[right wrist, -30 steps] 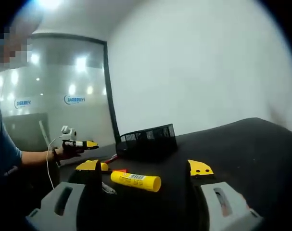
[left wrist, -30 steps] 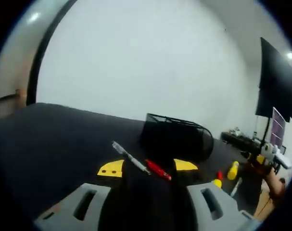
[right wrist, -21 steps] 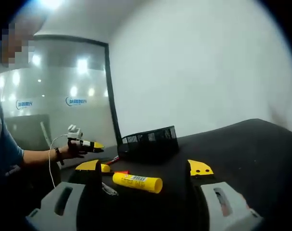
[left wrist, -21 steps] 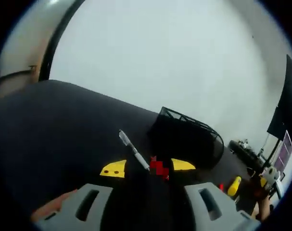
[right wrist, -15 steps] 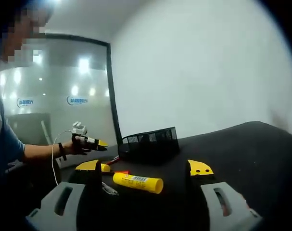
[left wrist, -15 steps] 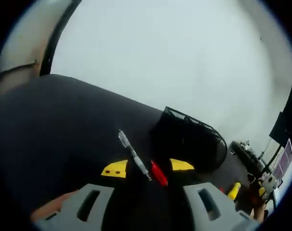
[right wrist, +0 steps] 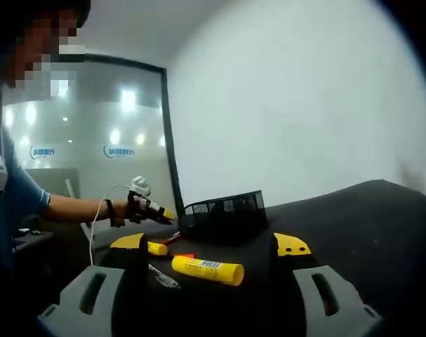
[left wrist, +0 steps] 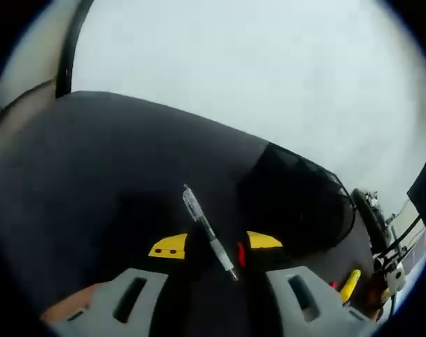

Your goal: Pick up pens and glue sticks and place them into the holder.

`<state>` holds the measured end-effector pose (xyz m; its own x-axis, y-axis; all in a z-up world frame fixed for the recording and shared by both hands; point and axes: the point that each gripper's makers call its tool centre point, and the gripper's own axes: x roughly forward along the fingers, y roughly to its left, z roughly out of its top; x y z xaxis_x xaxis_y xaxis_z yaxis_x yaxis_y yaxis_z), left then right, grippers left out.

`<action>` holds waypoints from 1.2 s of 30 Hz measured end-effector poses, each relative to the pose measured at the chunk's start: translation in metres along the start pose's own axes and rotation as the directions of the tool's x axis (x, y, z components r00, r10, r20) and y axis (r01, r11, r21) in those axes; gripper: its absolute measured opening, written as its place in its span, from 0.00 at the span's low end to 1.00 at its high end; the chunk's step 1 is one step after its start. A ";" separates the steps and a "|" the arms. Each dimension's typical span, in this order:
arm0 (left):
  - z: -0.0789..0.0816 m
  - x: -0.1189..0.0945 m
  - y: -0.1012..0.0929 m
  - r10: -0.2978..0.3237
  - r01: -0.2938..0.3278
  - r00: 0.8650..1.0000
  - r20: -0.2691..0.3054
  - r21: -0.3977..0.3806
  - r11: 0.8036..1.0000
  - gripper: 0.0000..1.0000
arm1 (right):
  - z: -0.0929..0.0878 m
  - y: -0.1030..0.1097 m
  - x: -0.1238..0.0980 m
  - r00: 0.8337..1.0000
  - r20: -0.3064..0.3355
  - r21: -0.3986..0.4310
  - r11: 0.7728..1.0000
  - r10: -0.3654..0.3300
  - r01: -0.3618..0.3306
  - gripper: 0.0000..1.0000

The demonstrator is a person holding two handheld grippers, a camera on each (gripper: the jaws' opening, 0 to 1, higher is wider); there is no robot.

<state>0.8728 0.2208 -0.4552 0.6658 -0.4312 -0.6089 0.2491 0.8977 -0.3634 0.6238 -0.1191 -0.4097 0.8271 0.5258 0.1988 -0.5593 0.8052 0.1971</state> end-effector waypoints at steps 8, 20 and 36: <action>-0.008 0.016 -0.002 0.051 -0.048 0.987 -0.155 0.021 0.999 0.28 | 0.003 0.002 -0.001 1.000 0.016 0.006 1.000 0.015 -0.015 0.66; -0.008 0.032 -0.001 0.134 -0.137 0.949 -0.284 0.010 0.990 0.20 | 0.006 0.004 -0.003 0.999 0.035 0.012 0.999 0.031 -0.032 0.64; -0.025 0.042 0.009 0.210 -0.223 0.917 -0.339 0.001 0.975 0.12 | 0.013 0.009 -0.005 0.997 0.062 0.035 0.998 0.051 -0.053 0.64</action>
<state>0.8856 0.2083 -0.5016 0.4241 -0.2373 -0.8740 0.0948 0.9714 -0.2178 0.6137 -0.1182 -0.3970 0.7926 0.5477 0.2680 -0.6038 0.7662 0.2197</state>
